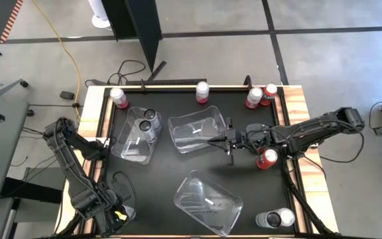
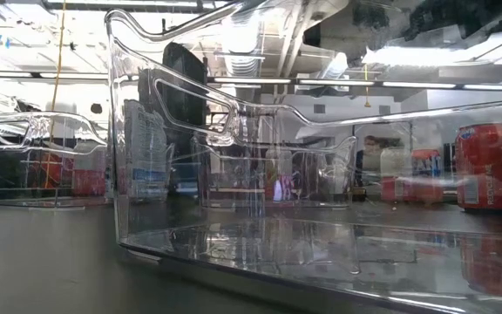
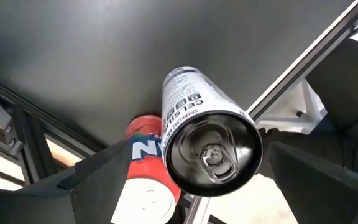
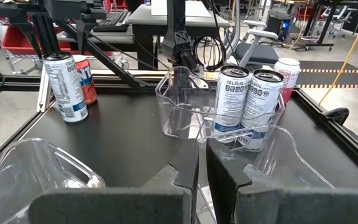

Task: Sort soda cans
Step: Put the left black soda can in the top left transparent bin

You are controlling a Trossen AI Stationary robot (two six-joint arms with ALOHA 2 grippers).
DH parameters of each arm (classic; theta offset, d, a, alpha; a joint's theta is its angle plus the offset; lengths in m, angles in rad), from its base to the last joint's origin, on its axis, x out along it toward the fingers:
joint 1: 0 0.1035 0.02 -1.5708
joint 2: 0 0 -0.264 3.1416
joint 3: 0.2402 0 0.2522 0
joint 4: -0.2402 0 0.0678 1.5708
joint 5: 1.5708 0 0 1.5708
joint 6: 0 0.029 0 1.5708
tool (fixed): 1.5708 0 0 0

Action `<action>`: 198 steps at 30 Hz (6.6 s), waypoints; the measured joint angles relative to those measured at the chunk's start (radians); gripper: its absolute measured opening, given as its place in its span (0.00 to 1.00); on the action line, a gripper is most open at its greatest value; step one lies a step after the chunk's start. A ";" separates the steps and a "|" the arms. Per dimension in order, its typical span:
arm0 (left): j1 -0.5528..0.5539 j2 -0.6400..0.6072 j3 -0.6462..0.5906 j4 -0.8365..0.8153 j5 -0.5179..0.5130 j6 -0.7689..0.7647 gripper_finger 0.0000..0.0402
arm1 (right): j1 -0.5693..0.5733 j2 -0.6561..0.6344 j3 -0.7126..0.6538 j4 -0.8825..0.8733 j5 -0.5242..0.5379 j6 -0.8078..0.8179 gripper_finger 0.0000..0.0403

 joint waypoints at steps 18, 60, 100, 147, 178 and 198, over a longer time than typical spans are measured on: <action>-0.001 0.031 -0.013 0.025 -0.016 -0.016 0.93 | 0.000 0.000 0.000 0.000 0.000 0.000 0.13; -0.005 0.164 -0.012 -0.029 -0.055 0.087 0.62 | 0.001 0.000 0.000 0.010 -0.002 0.002 0.13; 0.572 -0.215 0.159 -0.282 -0.284 0.426 0.62 | 0.024 0.000 0.000 -0.036 0.000 -0.008 0.13; 0.995 -0.246 -0.298 -0.044 -0.193 0.665 0.62 | 0.062 0.000 0.000 -0.038 0.000 -0.053 0.13; 1.000 -0.246 -0.354 0.141 -0.184 0.710 0.71 | 0.061 0.000 0.000 -0.039 -0.001 -0.053 0.13; 1.000 -0.246 -0.352 0.070 -0.150 0.741 0.67 | 0.061 0.000 0.000 -0.046 0.000 -0.053 0.13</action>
